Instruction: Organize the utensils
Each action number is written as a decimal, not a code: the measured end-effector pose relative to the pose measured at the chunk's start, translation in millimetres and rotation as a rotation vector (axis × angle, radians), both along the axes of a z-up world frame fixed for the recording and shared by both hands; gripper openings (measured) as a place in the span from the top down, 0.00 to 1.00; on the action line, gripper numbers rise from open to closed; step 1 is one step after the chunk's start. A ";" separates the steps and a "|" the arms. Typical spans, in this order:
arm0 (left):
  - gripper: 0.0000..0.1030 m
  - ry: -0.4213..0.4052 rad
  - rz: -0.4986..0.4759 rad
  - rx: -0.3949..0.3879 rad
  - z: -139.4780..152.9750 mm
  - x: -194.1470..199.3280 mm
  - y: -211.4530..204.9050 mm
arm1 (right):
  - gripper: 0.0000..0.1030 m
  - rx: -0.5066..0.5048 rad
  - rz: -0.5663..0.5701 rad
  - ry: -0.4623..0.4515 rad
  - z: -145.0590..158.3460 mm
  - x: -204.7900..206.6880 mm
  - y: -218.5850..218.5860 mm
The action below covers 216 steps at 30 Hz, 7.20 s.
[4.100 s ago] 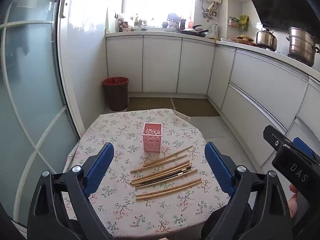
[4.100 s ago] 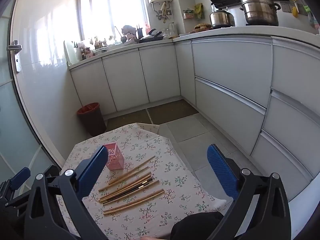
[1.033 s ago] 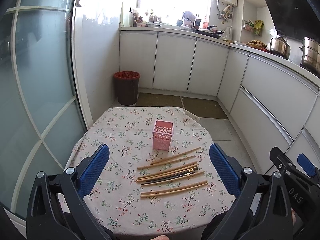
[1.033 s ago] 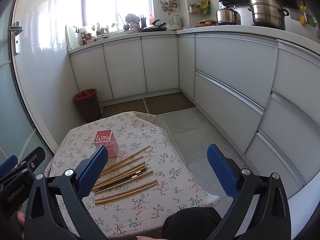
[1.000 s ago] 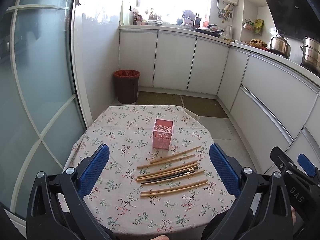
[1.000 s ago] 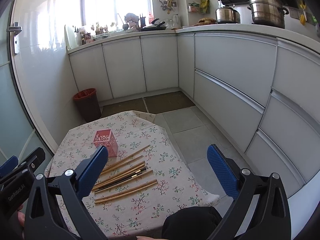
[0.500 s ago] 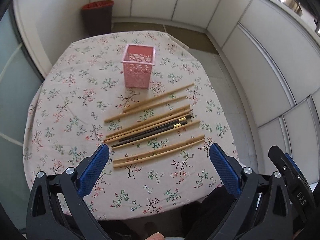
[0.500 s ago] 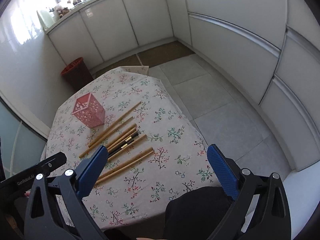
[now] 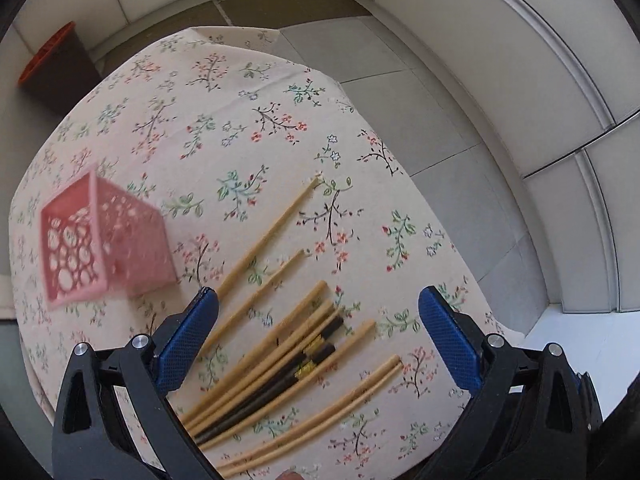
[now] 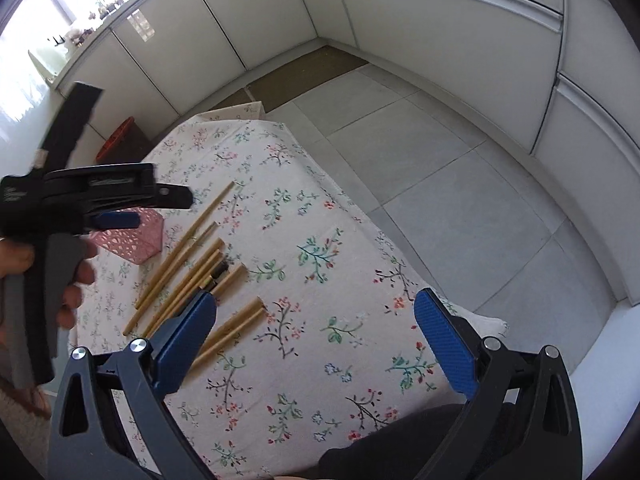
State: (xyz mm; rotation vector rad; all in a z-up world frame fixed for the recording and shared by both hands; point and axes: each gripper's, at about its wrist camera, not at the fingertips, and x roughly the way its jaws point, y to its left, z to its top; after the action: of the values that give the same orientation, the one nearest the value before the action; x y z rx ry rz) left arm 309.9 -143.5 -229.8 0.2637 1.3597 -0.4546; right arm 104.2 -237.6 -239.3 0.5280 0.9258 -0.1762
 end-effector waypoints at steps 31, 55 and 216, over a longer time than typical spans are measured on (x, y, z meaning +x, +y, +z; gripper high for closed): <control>0.90 0.090 -0.232 0.123 -69.5 61.2 -22.6 | 0.06 0.188 0.046 0.099 -33.5 35.9 -1.7; 0.96 -0.551 -0.070 -0.264 137.9 -145.8 152.8 | 0.42 0.445 -0.243 0.589 -86.5 67.8 37.4; 0.97 -0.591 0.442 -0.317 199.8 -156.6 249.7 | 0.94 0.168 0.283 -0.225 195.6 24.7 46.5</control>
State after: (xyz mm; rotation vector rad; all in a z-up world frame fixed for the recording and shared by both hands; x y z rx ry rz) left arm 153.4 106.2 -30.0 -0.1602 0.7197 -0.1886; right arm 128.9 -191.1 -43.7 0.5525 0.7886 0.2151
